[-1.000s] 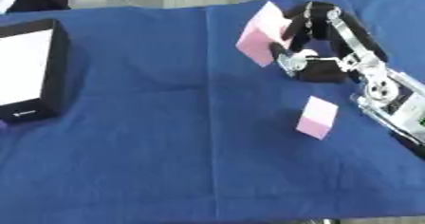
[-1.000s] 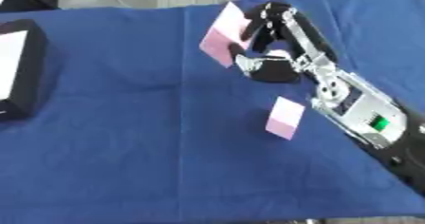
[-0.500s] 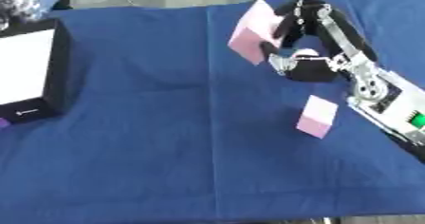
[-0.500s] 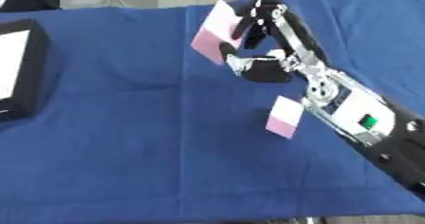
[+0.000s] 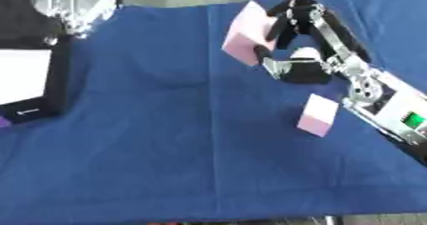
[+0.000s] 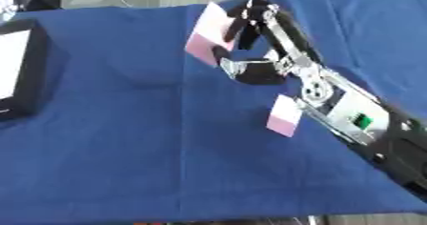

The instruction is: Pick up the objects with one hand, pass them to the other hand, and then place them into the box on the other side of the table.

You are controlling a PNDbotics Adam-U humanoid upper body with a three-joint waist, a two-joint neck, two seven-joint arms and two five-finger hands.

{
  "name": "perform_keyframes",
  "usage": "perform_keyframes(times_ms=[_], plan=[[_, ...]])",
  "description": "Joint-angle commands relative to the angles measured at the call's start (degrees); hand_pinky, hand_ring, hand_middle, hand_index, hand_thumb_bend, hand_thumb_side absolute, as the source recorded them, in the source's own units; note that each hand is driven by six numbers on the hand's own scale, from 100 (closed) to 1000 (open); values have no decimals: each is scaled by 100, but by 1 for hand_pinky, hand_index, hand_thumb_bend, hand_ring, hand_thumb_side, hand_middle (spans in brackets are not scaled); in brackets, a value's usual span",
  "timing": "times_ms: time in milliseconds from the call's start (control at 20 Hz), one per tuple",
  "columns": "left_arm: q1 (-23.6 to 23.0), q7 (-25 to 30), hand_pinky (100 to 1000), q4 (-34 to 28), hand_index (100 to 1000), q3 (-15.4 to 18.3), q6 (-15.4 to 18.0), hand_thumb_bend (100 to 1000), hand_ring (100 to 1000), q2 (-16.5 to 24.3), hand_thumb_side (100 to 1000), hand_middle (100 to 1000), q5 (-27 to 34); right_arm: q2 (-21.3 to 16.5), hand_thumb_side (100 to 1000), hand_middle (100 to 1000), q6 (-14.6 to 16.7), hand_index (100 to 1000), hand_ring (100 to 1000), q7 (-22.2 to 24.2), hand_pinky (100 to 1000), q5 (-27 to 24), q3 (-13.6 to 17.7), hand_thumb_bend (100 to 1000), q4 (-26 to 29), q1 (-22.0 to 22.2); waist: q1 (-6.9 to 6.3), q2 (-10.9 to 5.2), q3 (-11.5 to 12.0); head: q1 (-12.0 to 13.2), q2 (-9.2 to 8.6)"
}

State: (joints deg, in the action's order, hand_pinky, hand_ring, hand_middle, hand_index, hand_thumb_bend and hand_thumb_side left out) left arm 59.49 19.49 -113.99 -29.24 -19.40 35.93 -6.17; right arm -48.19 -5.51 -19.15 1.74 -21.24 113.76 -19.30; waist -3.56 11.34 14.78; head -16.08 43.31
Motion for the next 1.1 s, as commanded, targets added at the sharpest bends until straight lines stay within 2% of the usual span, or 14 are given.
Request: perform_keyframes(times_ms=[50,350,550,1100], plan=[[85,-46,847,-60,808,1,-116,100,802,66,506,810,-70,-71,100,508,91,491,438,53,438,65,-23,100,84,-109,1,-165,-19,54,62],[19,103,840,-60,812,-251,-239,100,801,138,492,810,-255,-55,100,506,130,489,435,176,433,108,-181,100,84,-157,-16,-203,-39,132,81],[83,245,841,-60,822,-368,-245,100,803,104,515,814,-406,-23,100,504,96,487,435,154,429,163,-237,100,84,-171,-15,-220,-40,155,81],[299,644,850,49,849,-654,-350,120,815,-258,556,835,-702,105,100,502,23,482,431,56,423,199,-345,100,84,-262,-17,-236,-51,307,81]])
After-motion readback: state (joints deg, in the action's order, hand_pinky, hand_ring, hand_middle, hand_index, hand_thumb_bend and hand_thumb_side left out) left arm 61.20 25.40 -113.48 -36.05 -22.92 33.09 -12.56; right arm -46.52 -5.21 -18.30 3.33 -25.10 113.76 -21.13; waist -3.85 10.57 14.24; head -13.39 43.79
